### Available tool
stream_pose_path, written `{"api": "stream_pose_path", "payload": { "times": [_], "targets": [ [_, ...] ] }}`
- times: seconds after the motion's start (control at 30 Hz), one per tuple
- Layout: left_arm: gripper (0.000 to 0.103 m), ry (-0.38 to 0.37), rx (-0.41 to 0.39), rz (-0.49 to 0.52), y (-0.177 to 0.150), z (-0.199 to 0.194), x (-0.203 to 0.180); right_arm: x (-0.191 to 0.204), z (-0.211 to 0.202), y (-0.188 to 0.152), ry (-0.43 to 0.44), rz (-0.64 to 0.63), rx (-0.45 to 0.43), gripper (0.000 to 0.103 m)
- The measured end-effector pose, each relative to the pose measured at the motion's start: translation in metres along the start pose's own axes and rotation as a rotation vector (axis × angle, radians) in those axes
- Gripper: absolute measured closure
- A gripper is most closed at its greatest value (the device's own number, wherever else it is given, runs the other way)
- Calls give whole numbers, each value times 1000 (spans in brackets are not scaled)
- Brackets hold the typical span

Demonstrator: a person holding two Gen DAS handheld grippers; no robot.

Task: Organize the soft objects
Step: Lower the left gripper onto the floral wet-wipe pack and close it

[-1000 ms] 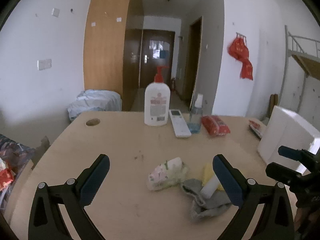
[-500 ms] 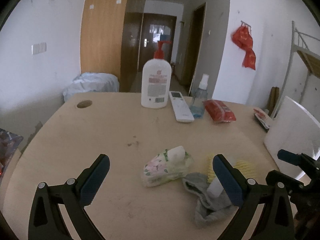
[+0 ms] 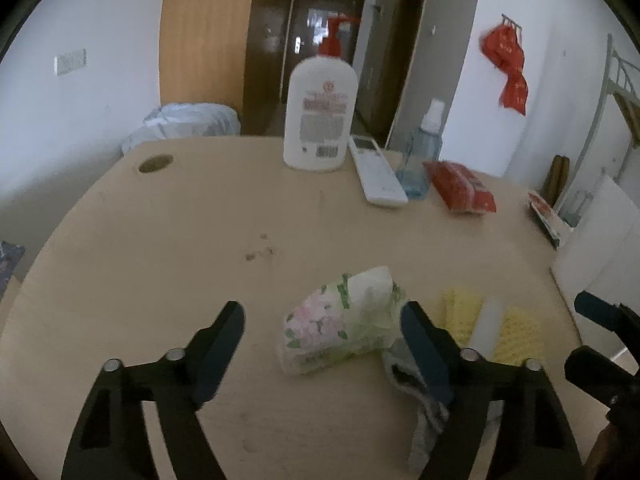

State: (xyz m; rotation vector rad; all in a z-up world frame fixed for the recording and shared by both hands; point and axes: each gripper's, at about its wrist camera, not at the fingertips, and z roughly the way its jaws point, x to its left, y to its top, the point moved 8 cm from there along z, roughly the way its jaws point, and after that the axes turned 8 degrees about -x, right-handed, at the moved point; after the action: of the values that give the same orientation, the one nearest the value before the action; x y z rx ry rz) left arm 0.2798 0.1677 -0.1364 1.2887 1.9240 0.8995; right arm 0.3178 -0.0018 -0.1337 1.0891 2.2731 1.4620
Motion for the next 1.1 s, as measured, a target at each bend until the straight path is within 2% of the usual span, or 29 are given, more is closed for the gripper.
{"api": "stream_pose_path", "payload": {
  "times": [0.17,0.33,0.47,0.5,0.67,0.73,1.1],
  "targets": [
    [35,9,49,0,-9,11,3,-2,7,-4,15,9,27,0],
    [50,-8,67,-21,-12,14,6,-5,15,-10,16,23,65,0],
    [58,-21,89,-11,-16,18,3,-5,17,-12,9,22,81,0],
    [63,-23,87,-11,-16,18,3,-4,18,-12,9,19,83,0],
    [70,-37,85,-26,-15,17,4,-2,19,-14,2,10,100,0],
    [76,-46,84,-21,-15,16,1,1,19,-14,4,6,101,0],
    [78,-99,12,-24,-6,-1,-4,-5,12,-11,-25,-50,115,0]
  ]
}}
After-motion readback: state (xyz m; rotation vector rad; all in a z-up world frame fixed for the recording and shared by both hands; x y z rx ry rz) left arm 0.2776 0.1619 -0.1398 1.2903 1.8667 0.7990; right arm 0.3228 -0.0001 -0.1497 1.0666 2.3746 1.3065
